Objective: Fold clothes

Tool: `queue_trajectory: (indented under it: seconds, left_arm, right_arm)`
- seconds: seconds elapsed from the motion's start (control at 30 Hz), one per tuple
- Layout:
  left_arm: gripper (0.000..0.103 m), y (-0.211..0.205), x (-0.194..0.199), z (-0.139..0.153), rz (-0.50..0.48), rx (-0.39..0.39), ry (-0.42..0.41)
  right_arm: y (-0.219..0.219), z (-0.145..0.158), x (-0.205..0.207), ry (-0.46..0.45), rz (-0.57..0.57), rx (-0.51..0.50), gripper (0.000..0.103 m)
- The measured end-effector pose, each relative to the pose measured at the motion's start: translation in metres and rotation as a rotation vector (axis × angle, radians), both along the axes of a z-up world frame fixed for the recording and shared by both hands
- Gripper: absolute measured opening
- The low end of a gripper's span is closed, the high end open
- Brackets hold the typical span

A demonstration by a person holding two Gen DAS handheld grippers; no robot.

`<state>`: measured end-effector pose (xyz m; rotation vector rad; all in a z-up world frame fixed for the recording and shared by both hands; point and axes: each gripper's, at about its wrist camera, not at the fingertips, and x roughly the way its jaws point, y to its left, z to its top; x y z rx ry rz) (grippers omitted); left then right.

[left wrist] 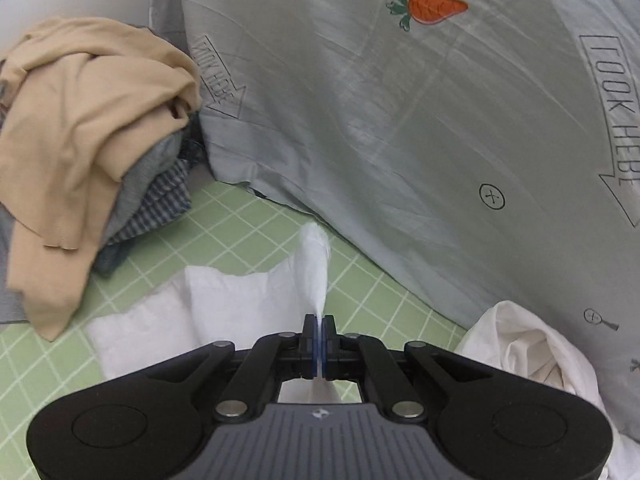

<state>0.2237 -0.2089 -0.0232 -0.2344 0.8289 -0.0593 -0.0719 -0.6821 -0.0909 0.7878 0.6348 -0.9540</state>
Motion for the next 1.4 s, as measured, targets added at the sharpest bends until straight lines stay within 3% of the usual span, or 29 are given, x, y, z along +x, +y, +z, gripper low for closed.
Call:
queue_trajectory:
  seconds: [0.1,0.27,0.43,0.5,0.63,0.73,0.83,0.9,1.0,1.07,1.2,1.4]
  left_arm:
    - [0.002,0.034,-0.038,0.011,0.026,0.003,0.002]
    - [0.002,0.100,-0.101,0.023,0.082,-0.019,0.003]
    - [0.002,0.158,-0.177,0.024,0.151,-0.028,-0.005]
    - [0.002,0.177,-0.204,0.012,0.188,-0.022,0.033]
    - [0.002,0.212,-0.244,-0.025,0.281,-0.040,0.188]
    - [0.003,0.224,-0.265,-0.041,0.289,-0.021,0.263]
    - [0.019,0.224,-0.274,-0.037,0.254,-0.014,0.245]
    - [0.033,0.223,-0.278,-0.033,0.226,-0.011,0.228]
    - [0.045,0.214,-0.277,-0.020,0.189,0.021,0.187]
    - [0.053,0.209,-0.274,-0.013,0.168,0.035,0.165]
    - [0.079,0.202,-0.268,-0.004,0.121,0.064,0.137]
    - [0.088,0.194,-0.239,-0.009,0.048,0.127,0.200]
  right_arm:
    - [0.017,0.007,-0.045,0.042,-0.012,-0.036,0.007]
    - [0.047,0.021,-0.125,0.013,-0.012,-0.064,0.007]
    - [0.085,0.042,-0.197,0.035,-0.002,-0.159,0.006]
    - [0.096,0.044,-0.221,0.044,-0.014,-0.161,0.007]
    - [0.118,0.031,-0.250,0.108,-0.010,-0.126,0.007]
    - [0.135,0.024,-0.256,0.156,0.035,-0.099,0.009]
    - [0.146,0.028,-0.258,0.174,0.054,-0.097,0.021]
    - [0.150,0.033,-0.257,0.184,0.069,-0.119,0.038]
    - [0.158,0.043,-0.249,0.191,0.099,-0.172,0.066]
    - [0.163,0.050,-0.241,0.194,0.116,-0.219,0.095]
    - [0.185,0.068,-0.212,0.161,0.234,-0.321,0.103]
    - [0.217,0.068,-0.142,0.085,0.400,-0.333,0.103]
